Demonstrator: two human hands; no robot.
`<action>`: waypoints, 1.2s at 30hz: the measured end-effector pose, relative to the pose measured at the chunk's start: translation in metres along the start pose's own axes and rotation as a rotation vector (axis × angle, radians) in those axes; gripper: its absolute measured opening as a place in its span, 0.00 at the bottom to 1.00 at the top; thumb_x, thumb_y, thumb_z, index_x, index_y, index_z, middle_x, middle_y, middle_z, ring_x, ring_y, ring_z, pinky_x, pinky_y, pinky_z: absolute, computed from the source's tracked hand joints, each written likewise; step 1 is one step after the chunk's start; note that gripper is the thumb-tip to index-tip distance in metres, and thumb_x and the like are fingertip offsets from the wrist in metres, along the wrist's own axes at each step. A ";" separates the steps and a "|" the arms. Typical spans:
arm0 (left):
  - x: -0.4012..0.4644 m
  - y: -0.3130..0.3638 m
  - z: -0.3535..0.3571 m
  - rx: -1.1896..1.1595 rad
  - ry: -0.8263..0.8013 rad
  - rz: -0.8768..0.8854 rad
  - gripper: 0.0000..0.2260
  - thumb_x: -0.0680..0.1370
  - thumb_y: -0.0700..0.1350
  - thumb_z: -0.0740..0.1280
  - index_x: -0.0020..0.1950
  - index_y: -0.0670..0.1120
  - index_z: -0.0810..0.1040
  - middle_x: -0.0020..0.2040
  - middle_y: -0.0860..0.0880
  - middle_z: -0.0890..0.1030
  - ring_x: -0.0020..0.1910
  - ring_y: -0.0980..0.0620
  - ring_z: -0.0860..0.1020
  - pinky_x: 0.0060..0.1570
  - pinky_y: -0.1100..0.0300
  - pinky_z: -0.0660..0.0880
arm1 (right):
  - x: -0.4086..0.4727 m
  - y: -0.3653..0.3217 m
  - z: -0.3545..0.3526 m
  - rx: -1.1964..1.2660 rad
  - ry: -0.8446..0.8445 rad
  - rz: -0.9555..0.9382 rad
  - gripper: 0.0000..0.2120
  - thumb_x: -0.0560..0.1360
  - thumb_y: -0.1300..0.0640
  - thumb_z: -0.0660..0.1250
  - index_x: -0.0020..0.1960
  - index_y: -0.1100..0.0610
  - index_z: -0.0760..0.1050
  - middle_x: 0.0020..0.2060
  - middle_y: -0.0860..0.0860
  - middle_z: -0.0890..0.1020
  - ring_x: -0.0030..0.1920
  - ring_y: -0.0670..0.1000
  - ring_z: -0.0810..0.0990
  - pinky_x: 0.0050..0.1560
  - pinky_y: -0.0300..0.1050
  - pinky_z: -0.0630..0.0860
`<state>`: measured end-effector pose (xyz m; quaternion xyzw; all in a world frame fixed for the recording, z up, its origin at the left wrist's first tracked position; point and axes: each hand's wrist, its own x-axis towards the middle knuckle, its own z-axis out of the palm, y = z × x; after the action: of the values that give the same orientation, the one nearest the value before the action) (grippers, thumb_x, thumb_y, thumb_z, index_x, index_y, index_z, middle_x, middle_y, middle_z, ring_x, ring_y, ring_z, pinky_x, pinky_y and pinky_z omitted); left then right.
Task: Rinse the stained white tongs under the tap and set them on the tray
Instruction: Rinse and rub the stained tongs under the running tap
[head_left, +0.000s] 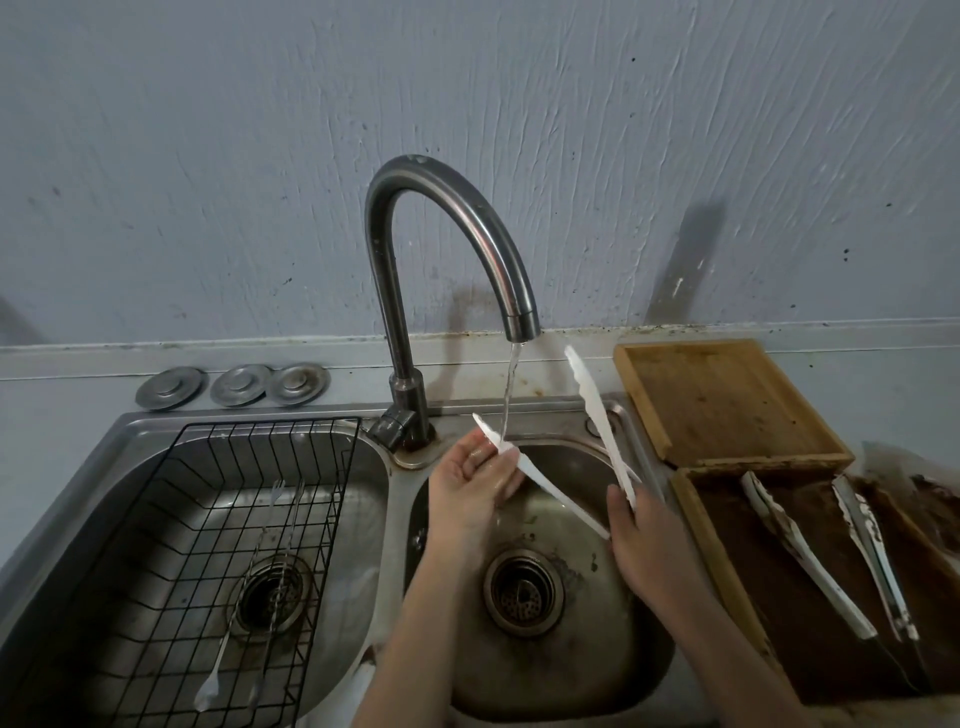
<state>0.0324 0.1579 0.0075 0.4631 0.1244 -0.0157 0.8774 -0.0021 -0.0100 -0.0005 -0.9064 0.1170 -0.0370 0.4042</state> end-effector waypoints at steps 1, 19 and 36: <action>-0.003 -0.006 0.002 0.033 0.022 -0.044 0.08 0.71 0.32 0.71 0.46 0.42 0.79 0.40 0.45 0.84 0.39 0.50 0.82 0.40 0.58 0.80 | 0.001 0.000 0.000 -0.056 -0.009 0.003 0.13 0.79 0.51 0.56 0.39 0.54 0.69 0.28 0.49 0.74 0.27 0.46 0.73 0.26 0.37 0.64; -0.003 -0.008 -0.011 -0.180 0.200 -0.137 0.13 0.78 0.45 0.62 0.54 0.35 0.76 0.49 0.40 0.82 0.44 0.48 0.82 0.43 0.53 0.82 | -0.006 -0.003 0.005 -0.229 -0.342 -0.055 0.31 0.69 0.31 0.59 0.61 0.51 0.59 0.43 0.45 0.76 0.35 0.41 0.76 0.28 0.34 0.68; 0.014 -0.004 -0.015 -0.047 0.156 -0.198 0.14 0.77 0.38 0.65 0.62 0.36 0.73 0.53 0.39 0.82 0.49 0.46 0.82 0.44 0.54 0.80 | -0.013 -0.003 0.009 0.014 -0.347 -0.135 0.21 0.78 0.44 0.53 0.33 0.53 0.72 0.26 0.47 0.74 0.28 0.43 0.73 0.33 0.38 0.68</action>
<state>0.0424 0.1691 -0.0075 0.4278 0.2377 -0.0634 0.8697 -0.0129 0.0017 -0.0044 -0.9021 -0.0156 0.0921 0.4212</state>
